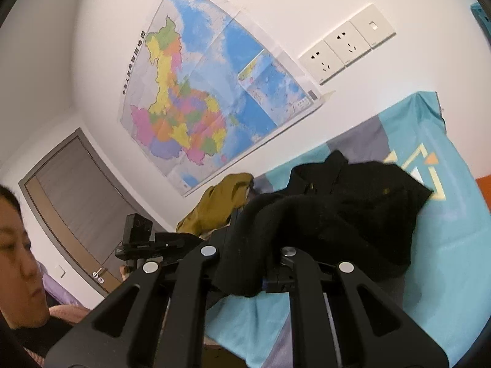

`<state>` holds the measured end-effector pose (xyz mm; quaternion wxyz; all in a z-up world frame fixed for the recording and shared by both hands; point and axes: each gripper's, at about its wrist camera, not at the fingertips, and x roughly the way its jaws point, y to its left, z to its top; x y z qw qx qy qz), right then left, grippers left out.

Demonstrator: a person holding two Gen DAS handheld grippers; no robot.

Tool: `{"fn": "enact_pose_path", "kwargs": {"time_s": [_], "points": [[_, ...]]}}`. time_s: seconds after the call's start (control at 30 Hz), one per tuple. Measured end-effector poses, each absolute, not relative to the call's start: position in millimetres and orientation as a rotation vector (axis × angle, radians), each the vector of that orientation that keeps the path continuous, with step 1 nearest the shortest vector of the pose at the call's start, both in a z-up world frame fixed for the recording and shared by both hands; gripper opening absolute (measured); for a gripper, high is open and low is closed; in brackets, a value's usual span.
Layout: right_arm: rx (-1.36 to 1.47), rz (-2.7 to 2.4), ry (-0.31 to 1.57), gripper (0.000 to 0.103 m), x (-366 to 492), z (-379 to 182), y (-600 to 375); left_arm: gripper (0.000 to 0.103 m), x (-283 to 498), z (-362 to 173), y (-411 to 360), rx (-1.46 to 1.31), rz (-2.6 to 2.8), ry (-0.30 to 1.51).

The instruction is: Fold large clothes

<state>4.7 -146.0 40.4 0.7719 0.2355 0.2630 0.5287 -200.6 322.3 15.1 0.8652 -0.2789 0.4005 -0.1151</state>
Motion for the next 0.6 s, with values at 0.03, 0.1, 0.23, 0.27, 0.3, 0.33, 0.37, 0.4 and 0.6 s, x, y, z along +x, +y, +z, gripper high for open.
{"fn": "enact_pose_path", "kwargs": {"time_s": [0.03,0.1,0.23,0.27,0.3,0.33,0.37,0.4,0.6], "points": [[0.514,1.144,0.575,0.010,14,43,-143,0.009,-192,19,325,-0.577,-0.236,0.841],[0.532,1.136,0.586,0.010,29,45,-139,0.009,-176,24,331,-0.575,-0.224,0.848],[0.566,1.108,0.622,0.010,64,48,-128,0.007,-143,27,333,-0.553,-0.195,0.872],[0.560,1.095,0.632,0.010,74,49,-124,0.007,-134,26,335,-0.555,-0.189,0.883],[0.566,1.075,0.647,0.010,84,48,-121,0.007,-125,25,337,-0.554,-0.181,0.892],[0.566,1.067,0.658,0.010,91,47,-119,0.007,-116,24,341,-0.553,-0.169,0.903],[0.560,1.056,0.666,0.010,100,47,-117,0.006,-108,24,344,-0.555,-0.159,0.909],[0.569,1.046,0.676,0.010,107,46,-115,0.005,-100,24,348,-0.558,-0.150,0.912],[0.574,1.025,0.732,0.010,143,39,-96,0.004,-57,22,364,-0.553,-0.115,0.945]]}}
